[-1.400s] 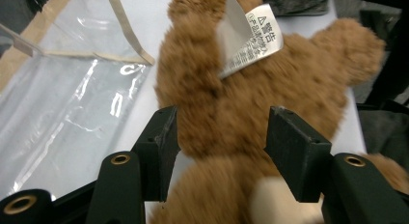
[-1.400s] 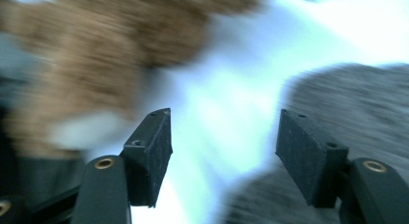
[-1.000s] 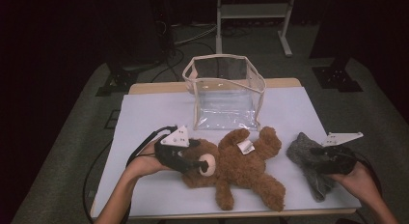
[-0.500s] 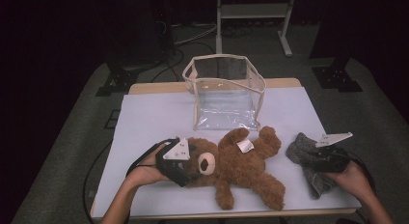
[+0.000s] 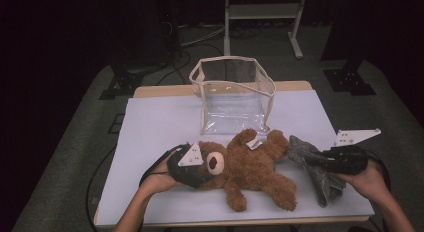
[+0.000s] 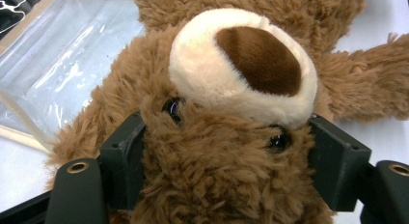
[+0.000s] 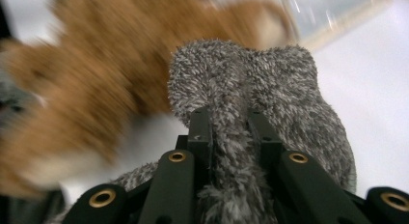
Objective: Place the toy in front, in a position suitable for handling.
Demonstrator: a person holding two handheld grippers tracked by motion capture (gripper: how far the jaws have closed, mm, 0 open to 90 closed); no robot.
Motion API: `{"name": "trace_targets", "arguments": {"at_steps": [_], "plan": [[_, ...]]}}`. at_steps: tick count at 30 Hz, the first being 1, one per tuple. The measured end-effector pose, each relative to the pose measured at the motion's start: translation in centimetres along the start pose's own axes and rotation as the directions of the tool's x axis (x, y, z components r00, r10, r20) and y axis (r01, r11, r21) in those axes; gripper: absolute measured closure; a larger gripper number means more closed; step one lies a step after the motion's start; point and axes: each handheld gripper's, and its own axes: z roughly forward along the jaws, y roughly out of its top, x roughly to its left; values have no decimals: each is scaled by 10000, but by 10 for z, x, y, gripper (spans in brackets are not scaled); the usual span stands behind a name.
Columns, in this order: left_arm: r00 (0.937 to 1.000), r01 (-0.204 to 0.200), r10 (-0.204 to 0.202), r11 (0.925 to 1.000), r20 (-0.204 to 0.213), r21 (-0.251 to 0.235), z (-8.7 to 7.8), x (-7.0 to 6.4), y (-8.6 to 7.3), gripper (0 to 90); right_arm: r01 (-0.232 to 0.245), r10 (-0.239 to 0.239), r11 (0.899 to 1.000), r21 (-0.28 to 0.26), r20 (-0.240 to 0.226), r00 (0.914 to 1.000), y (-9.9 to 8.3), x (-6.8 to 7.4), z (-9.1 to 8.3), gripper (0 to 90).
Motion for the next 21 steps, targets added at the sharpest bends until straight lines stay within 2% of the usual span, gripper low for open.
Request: {"name": "trace_targets", "arguments": {"at_steps": [2,5,9,12,14,16,18,21], "plan": [[10000,34,-34,10000,22,7,-1,-1,1,273,457,-469,9985,-301,-410,9981,17,12,-3,744],[9999,139,-139,9999,103,0,-1,-1,2,296,1173,-1201,9924,-366,-872,9889,39,32,2,739],[9990,318,-313,9994,333,-139,-2,1,5,317,1864,-1877,9822,-233,-1616,9688,59,51,24,739],[9971,400,-380,9988,656,-293,-4,1,8,333,2242,-2204,9745,-43,-2032,9540,67,59,48,739],[9963,451,-419,9981,755,-415,-6,0,9,338,2362,-2286,9717,64,-2277,9465,68,61,62,737],[9966,361,-345,9991,752,-210,-7,0,8,343,2485,-2339,9681,335,-2360,9432,67,61,74,737],[9959,486,-464,9985,774,-258,-7,1,6,343,2404,-2242,9700,362,-2491,9422,63,58,80,737],[9951,707,-679,9968,725,-367,-6,2,4,331,2163,-2027,9759,288,-2480,9473,57,54,77,738]]}}
